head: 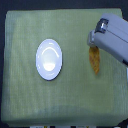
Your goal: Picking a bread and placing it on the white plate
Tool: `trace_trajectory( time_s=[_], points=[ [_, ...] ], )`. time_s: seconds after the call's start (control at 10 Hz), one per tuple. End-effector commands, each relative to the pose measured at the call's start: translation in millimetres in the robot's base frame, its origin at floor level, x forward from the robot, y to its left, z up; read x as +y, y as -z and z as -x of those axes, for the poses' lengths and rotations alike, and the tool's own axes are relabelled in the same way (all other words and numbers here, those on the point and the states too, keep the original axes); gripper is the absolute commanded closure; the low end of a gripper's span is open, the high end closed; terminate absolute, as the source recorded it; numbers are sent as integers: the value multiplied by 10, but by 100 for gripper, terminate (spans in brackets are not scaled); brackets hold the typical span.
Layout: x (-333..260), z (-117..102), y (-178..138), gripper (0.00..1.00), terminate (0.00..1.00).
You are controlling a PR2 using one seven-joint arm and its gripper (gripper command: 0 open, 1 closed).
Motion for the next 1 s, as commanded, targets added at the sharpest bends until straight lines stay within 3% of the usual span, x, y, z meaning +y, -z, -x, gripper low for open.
trace_trajectory(
  time_s=[0.0, 0.2, 0.6, 0.9],
  points=[
    [696, 154, -875, 100, 0],
    [1260, 127, -888, 100, 0],
    [2424, 98, -578, 100, 0],
    [2760, 85, -376, 100, 0]
  ],
)
